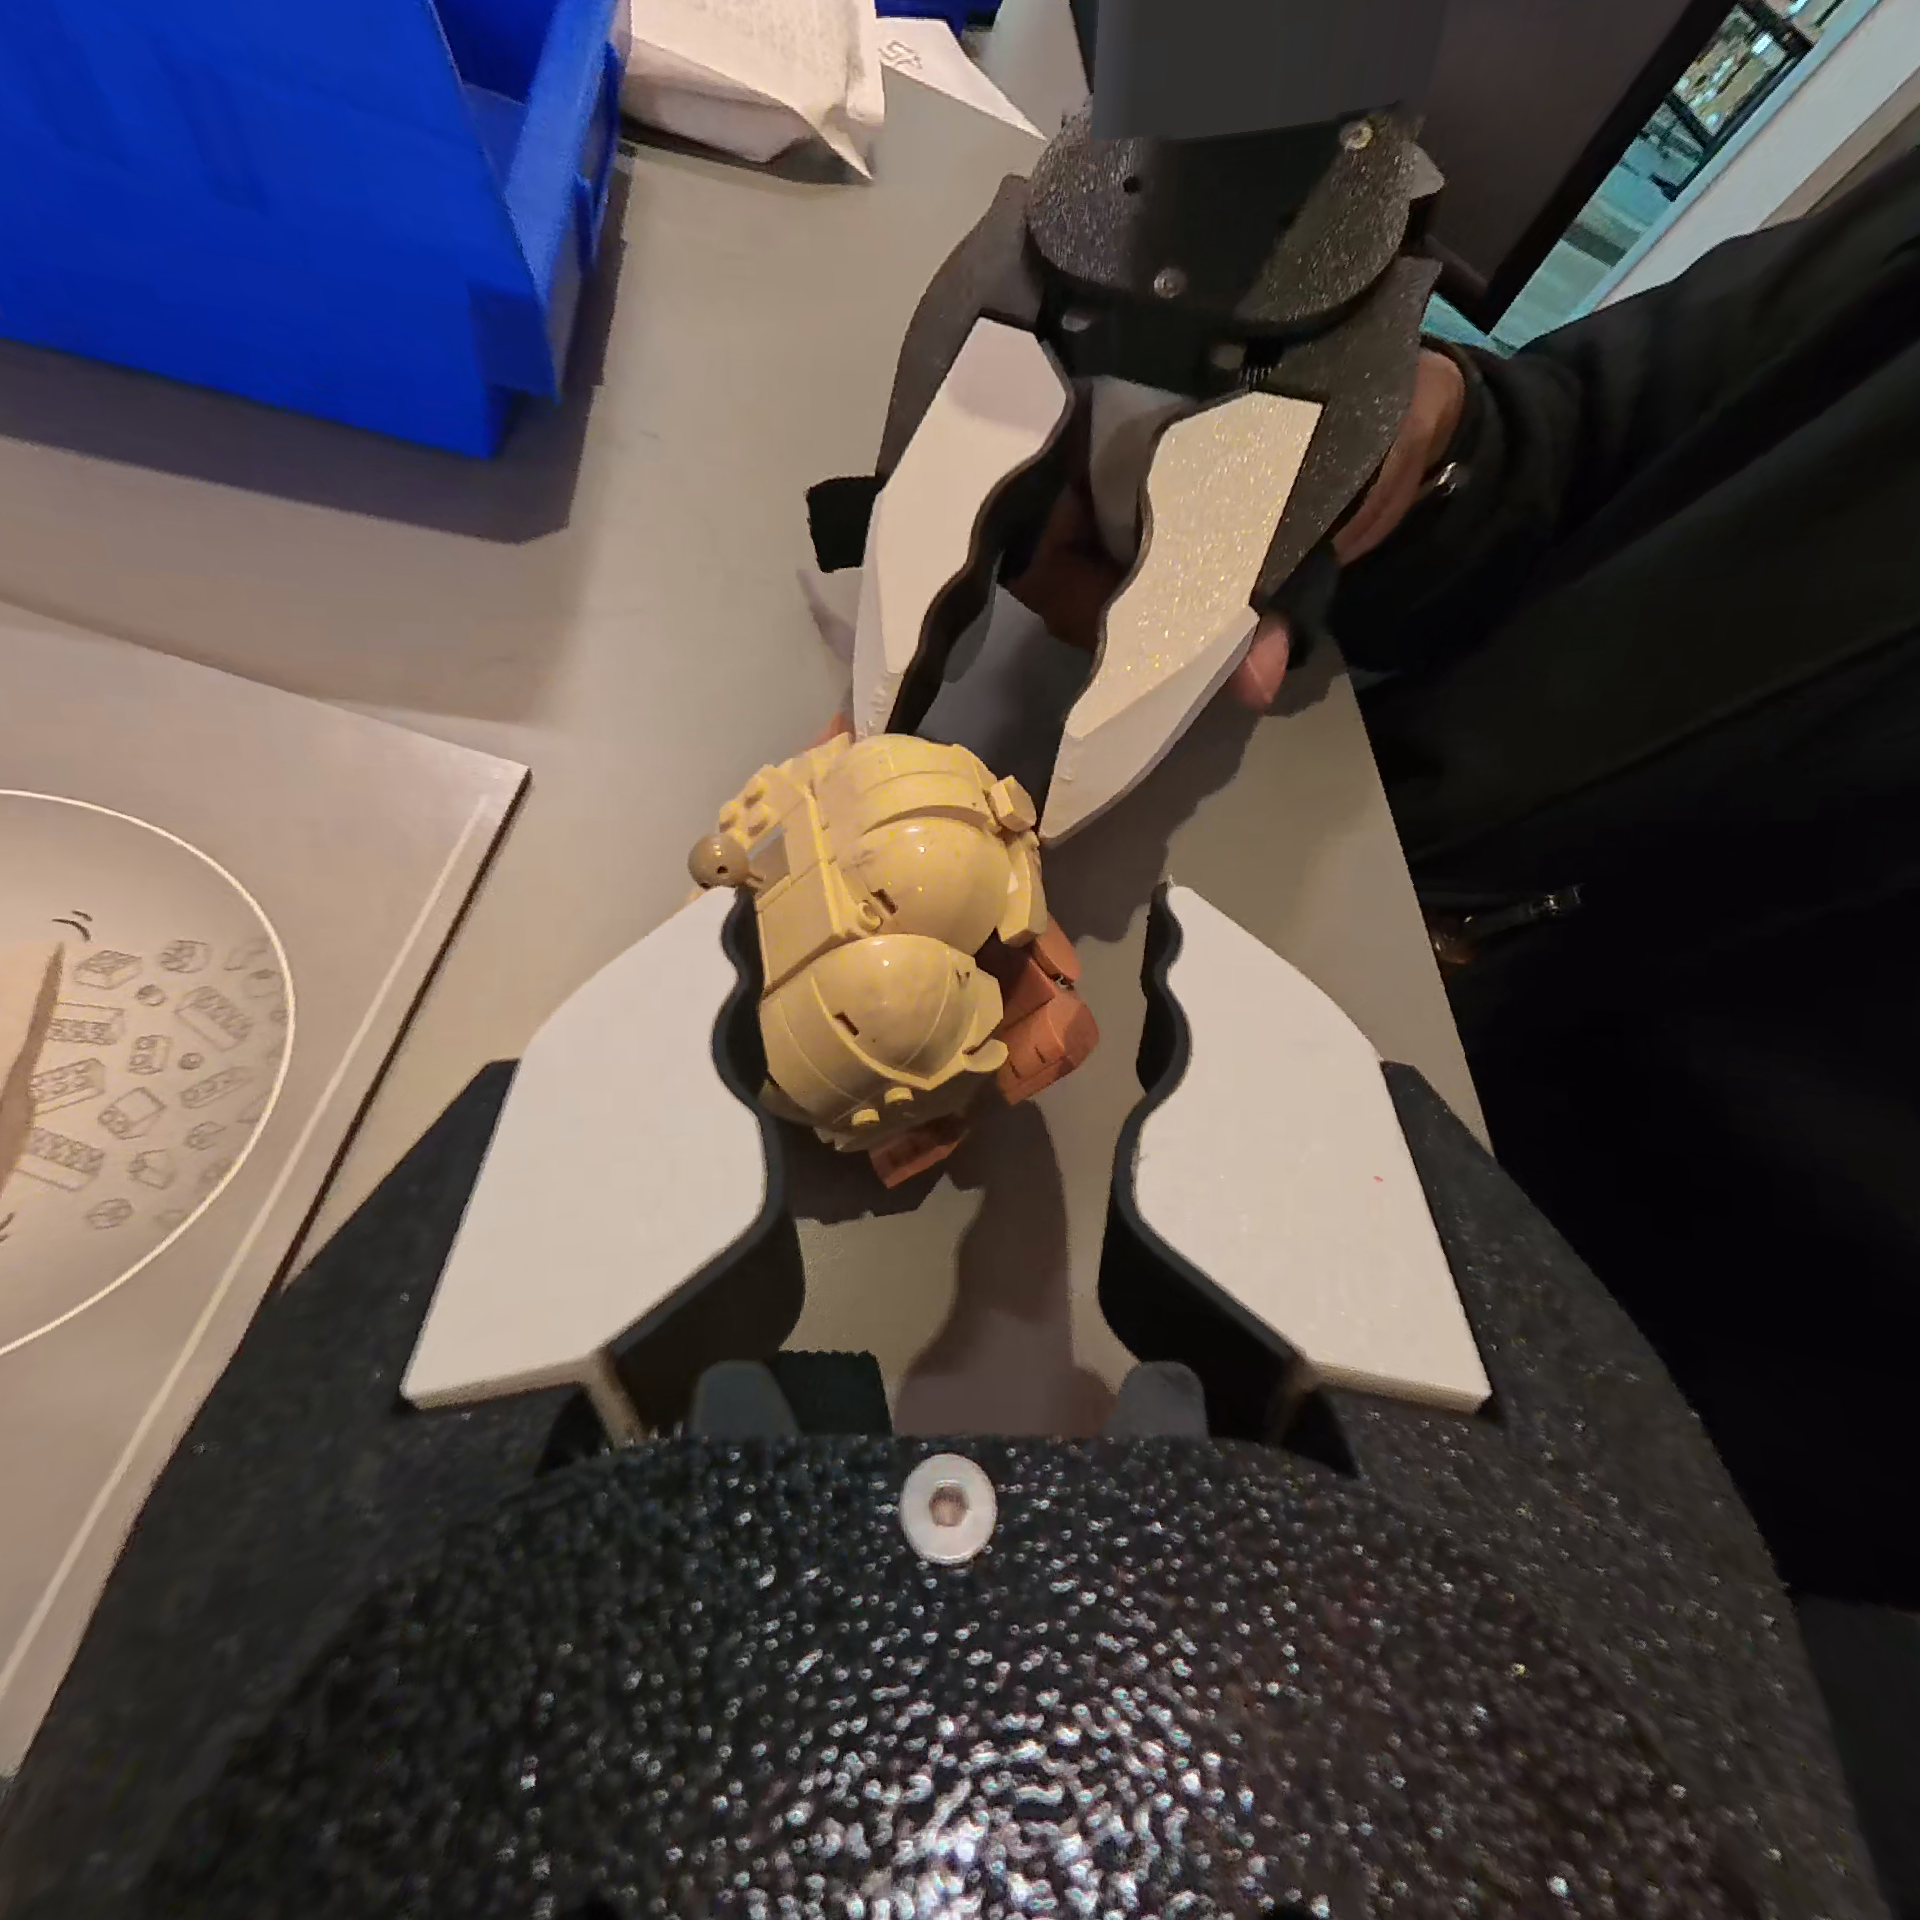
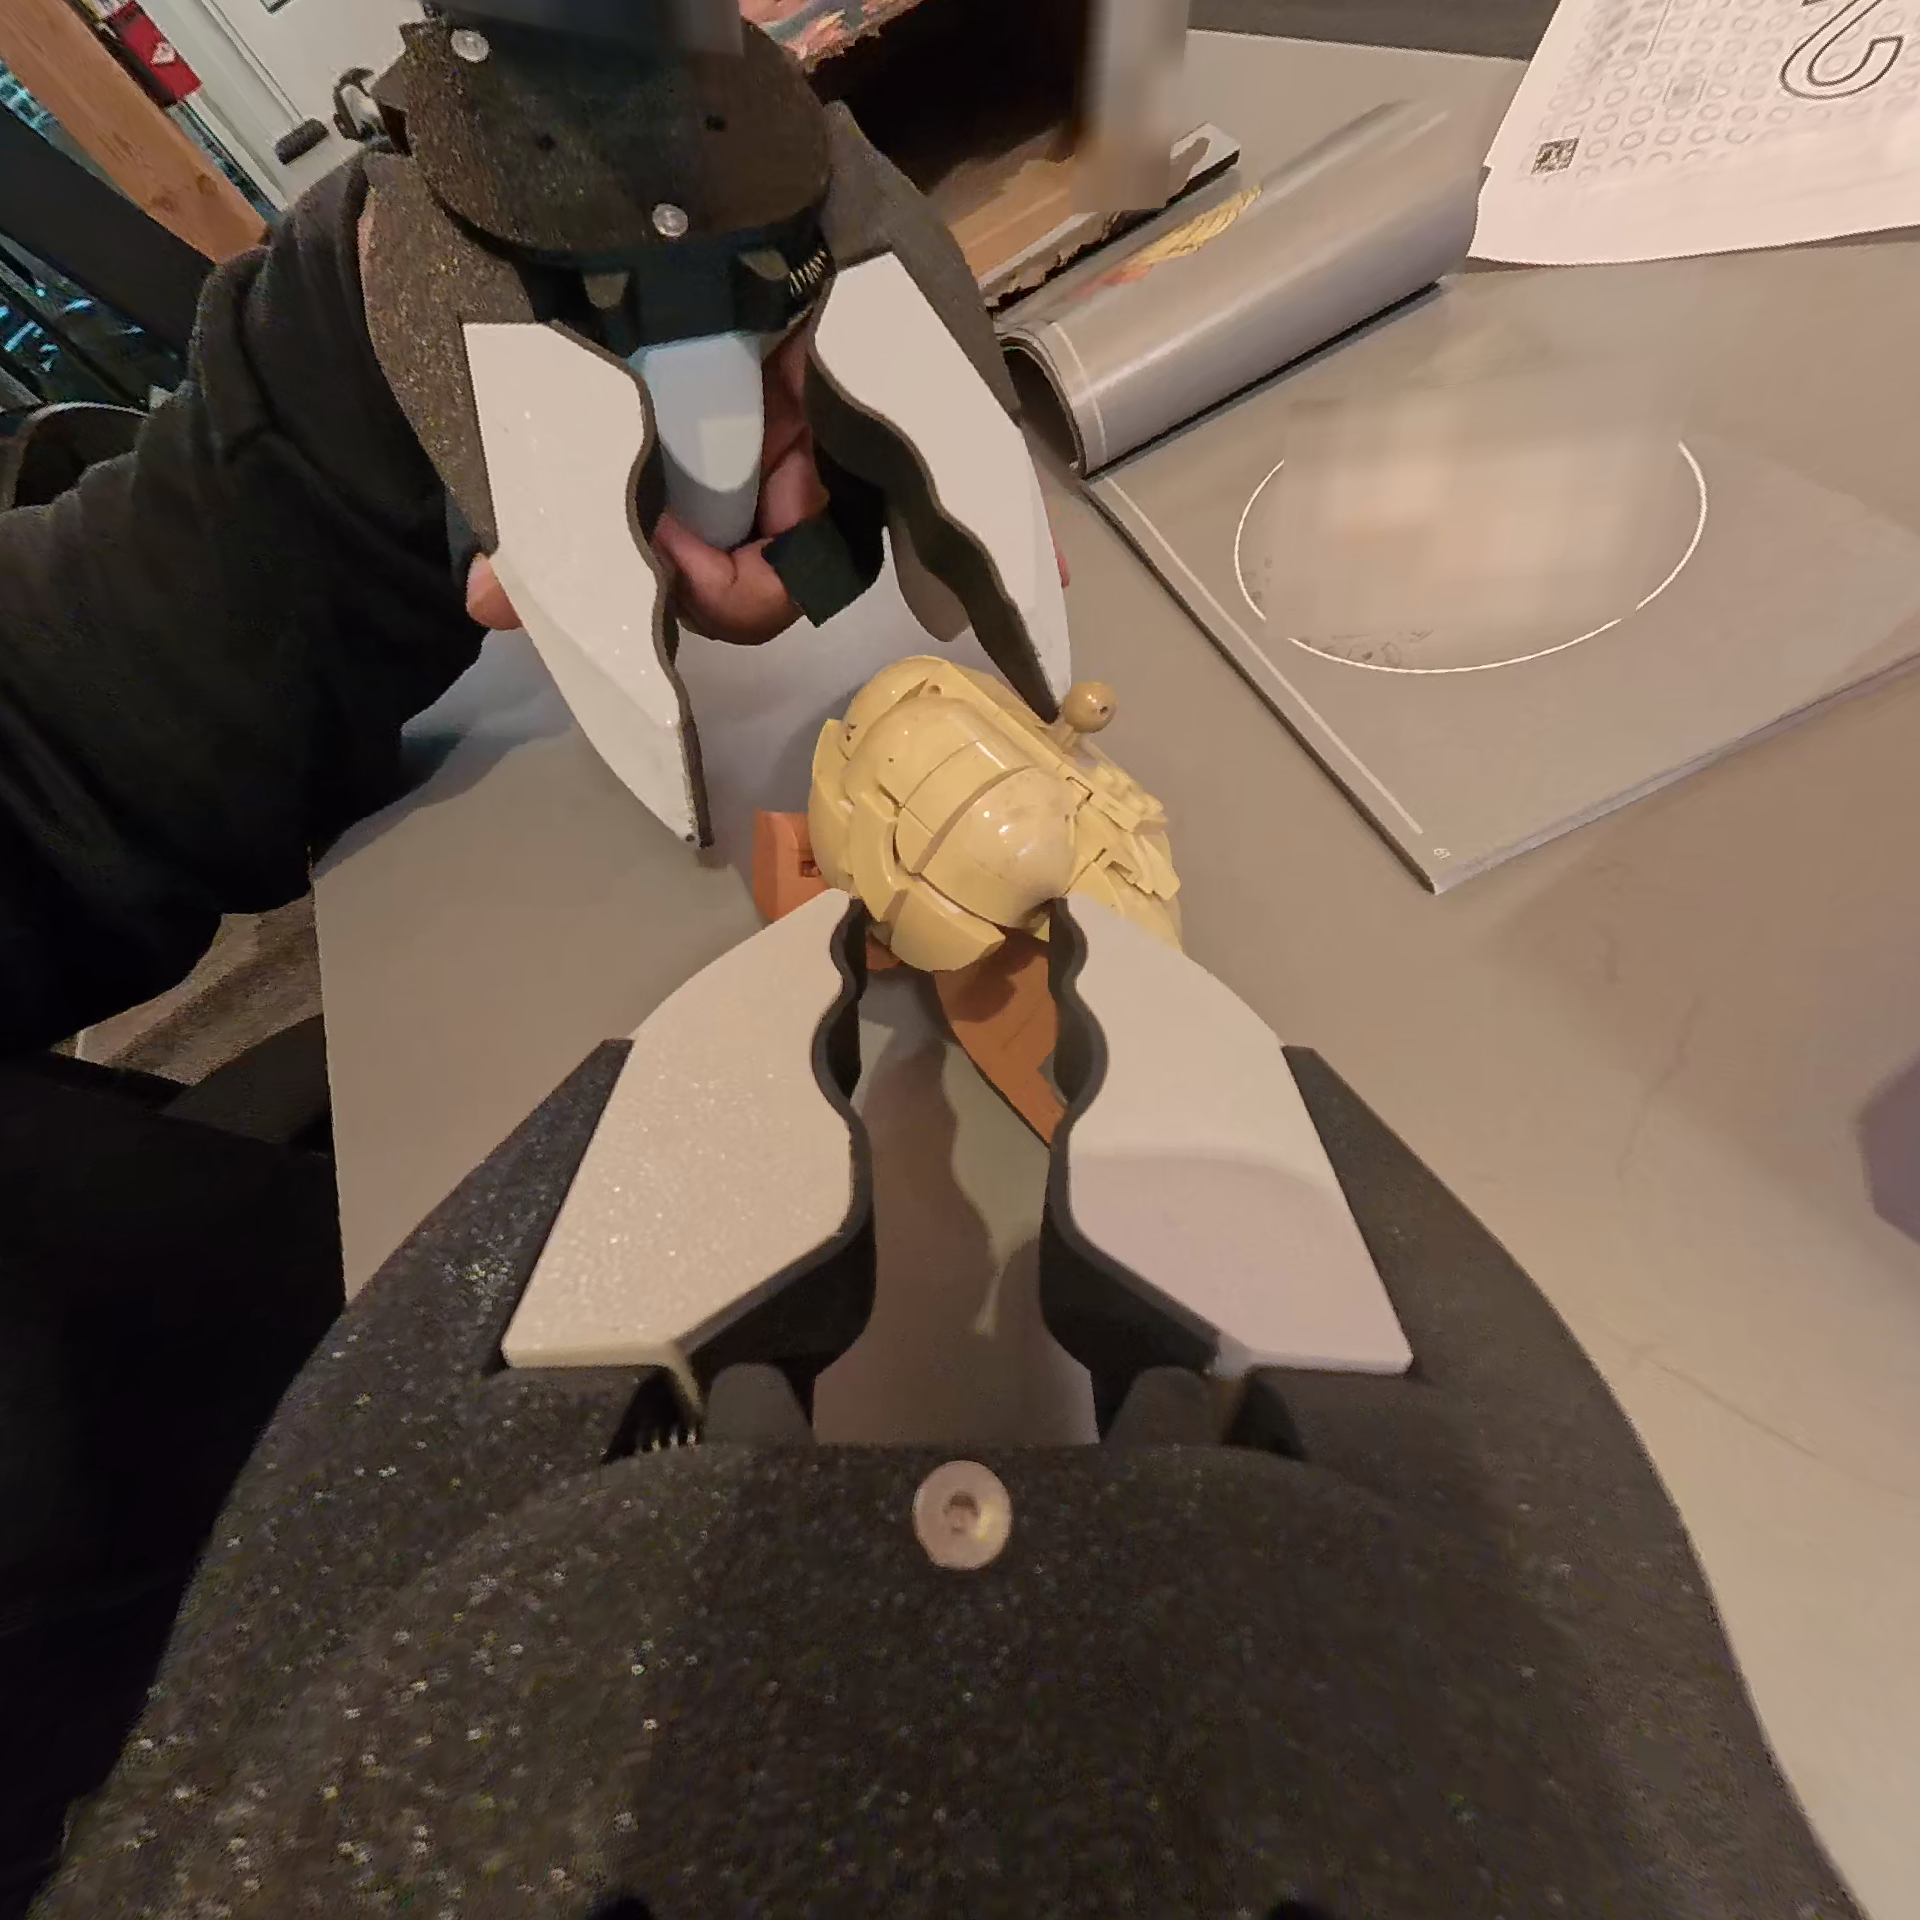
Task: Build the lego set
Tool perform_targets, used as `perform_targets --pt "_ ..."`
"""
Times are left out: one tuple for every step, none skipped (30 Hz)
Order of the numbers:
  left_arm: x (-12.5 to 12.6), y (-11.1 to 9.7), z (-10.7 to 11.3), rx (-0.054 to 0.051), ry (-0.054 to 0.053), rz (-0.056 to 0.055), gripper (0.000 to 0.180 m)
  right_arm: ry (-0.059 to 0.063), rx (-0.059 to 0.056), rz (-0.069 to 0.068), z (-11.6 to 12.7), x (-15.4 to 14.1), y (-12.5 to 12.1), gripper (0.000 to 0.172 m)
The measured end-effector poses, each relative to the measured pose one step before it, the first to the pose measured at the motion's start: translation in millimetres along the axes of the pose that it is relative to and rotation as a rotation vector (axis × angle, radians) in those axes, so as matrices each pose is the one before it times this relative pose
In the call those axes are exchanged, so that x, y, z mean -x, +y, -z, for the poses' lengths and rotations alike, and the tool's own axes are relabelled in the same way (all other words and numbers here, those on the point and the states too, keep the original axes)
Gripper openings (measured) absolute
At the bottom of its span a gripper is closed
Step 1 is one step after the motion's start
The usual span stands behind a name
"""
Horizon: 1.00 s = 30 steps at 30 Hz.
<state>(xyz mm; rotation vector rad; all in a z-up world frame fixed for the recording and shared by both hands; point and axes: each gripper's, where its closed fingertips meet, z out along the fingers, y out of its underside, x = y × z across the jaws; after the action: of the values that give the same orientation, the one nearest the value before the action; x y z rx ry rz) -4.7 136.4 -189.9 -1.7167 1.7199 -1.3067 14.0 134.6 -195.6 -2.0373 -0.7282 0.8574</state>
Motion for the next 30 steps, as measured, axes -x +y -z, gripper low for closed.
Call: perform_targets --pt "0.18 0.22 0.12 0.005 -0.005 0.0035 0.069 -0.0028 -0.0002 -0.007 -0.01 -0.32 -0.11 0.034" --pt "0.42 0.03 0.02 0.0051 -0.0072 0.0041 0.068 -0.0011 -0.0007 -0.0084 0.0 -0.65 -0.49 0.033" --pt "0.66 0.05 -0.14 0.0074 -0.0089 0.0018 0.067 -0.0035 0.001 -0.0094 -0.16 -0.16 -0.4 0.034" --pt "0.58 0.13 -0.24 0.0084 -0.0101 -0.0018 0.067 -0.0025 0.0019 -0.0092 -0.12 -0.24 -0.52 0.034" --pt "0.28 0.14 -0.28 0.0086 -0.009 -0.0054 0.068 0.0003 0.0025 -0.0024 -0.2 -0.34 -0.21 0.034" --pt "0.21 0.23 -0.26 0.0068 -0.0081 -0.0058 0.068 0.0014 0.0015 0.0028 -0.12 -0.24 0.01 0.034" --pt "0.17 0.2 -0.15 0.0055 -0.0063 -0.0045 0.068 -0.0001 0.0009 -0.0002 -0.01 0.05 -0.04 0.034" --pt "0.09 0.37 -0.07 0.0044 -0.0045 -0.0052 0.068 -0.0005 0.0012 -0.0018 -0.04 -0.02 -0.01 0.034" --pt "0.07 0.18 -0.1 0.0032 -0.0035 -0.0041 0.067 0.0 0.0021 0.0005 -0.05 -0.03 0.04 0.034" --pt "0.47 0.16 0.09 0.0031 -0.0046 -0.0025 0.066 0.0001 0.0027 0.0005 -0.03 0.05 0.02 0.034" --pt "0.95 0.16 0.09 0.0039 -0.0053 -0.0007 0.065 0.0001 0.0027 -0.0009 -0.12 0.02 -0.09 0.034" --pt "1.06 0.1 0.18 0.0048 -0.0048 -0.0006 0.063 -0.0001 0.0032 -0.0017 -0.17 -0.01 0.01 0.034" --pt "0.89 0.12 0.1 0.0068 -0.0042 -0.0018 0.061 0.0003 0.0034 -0.0001 -0.09 0.04 -0.09 0.034" --pt "1.01 0.15 0.09 0.0093 -0.0063 -0.004 0.06 0.0004 0.003 0.0002 -0.17 -0.05 -0.07 0.034" --pt "0.76 0.46 0.01 0.0116 -0.007 -0.0083 0.058 -0.0001 0.0031 -0.0003 -0.13 -0.07 -0.1 0.034" --pt "0.98 0.57 -0.01 0.0148 -0.0105 -0.0131 0.057 -0.0008 0.003 -0.0003 -0.14 -0.14 -0.07 0.034" --pt "0.87 0.91 -0.14 0.0169 -0.0137 -0.0232 0.055 -0.0015 0.003 -0.0002 -0.1 0.01 -0.01 0.034" --pt "0.38 0.94 -0.33 0.0162 -0.0132 -0.029 0.055 -0.0013 0.002 -0.0007 -0.06 -0.17 -0.16 0.034" --pt "0.5 0.93 -0.3 0.016 -0.0143 -0.0298 0.054 -0.0014 0.0006 -0.0005 0.03 -0.19 -0.11 0.034" --pt "0.91 0.94 -0.34 0.016 -0.0155 -0.0313 0.053 -0.0016 -0.0002 -0.0016 0.0 -0.18 -0.11 0.034" --pt "0.21 0.82 -0.33 0.0131 -0.0101 -0.0262 0.053 -0.0018 -0.0003 -0.0031 0.08 -0.11 -0.1 0.034" --pt "0.78 0.45 -0.15 0.0105 -0.0098 -0.0211 0.052 -0.0016 0.0001 -0.0041 0.02 -0.21 -0.17 0.034" --pt "1.1 0.44 -0.34 0.0083 -0.0115 -0.0171 0.05 -0.0017 0.0005 -0.0036 0.05 -0.23 -0.13 0.034" --pt "0.61 0.34 -0.26 0.0061 -0.0084 -0.0152 0.05 -0.0016 0.0003 -0.0041 0.04 -0.2 -0.15 0.034" --pt "0.38 0.44 -0.26 0.0059 -0.0087 -0.0174 0.049 -0.0017 0.0003 -0.003 -0.03 -0.01 -0.07 0.034" --pt "0.23 0.6 -0.17 0.0056 -0.0087 -0.0215 0.049 -0.0014 0.0003 -0.0014 0.09 0.02 -0.04 0.034" --pt "0.11 0.53 -0.13 0.005 -0.0086 -0.0205 0.048 -0.0008 -0.0003 -0.0016 -0.03 0.06 0.0 0.033" --pt "-0.06 0.12 -0.01 0.0012 -0.0057 -0.0143 0.048 0.0003 -0.0009 -0.0007 -0.03 0.09 -0.06 0.033" --pt "-0.03 -0.41 -0.01 -0.0034 -0.0035 -0.0067 0.048 0.001 -0.0012 0.0003 -0.05 -0.05 0.04 0.033" --pt "-0.13 -0.12 -0.08 -0.0037 -0.0047 -0.0098 0.048 0.0004 -0.0006 -0.0002 -0.08 0.09 -0.04 0.033"
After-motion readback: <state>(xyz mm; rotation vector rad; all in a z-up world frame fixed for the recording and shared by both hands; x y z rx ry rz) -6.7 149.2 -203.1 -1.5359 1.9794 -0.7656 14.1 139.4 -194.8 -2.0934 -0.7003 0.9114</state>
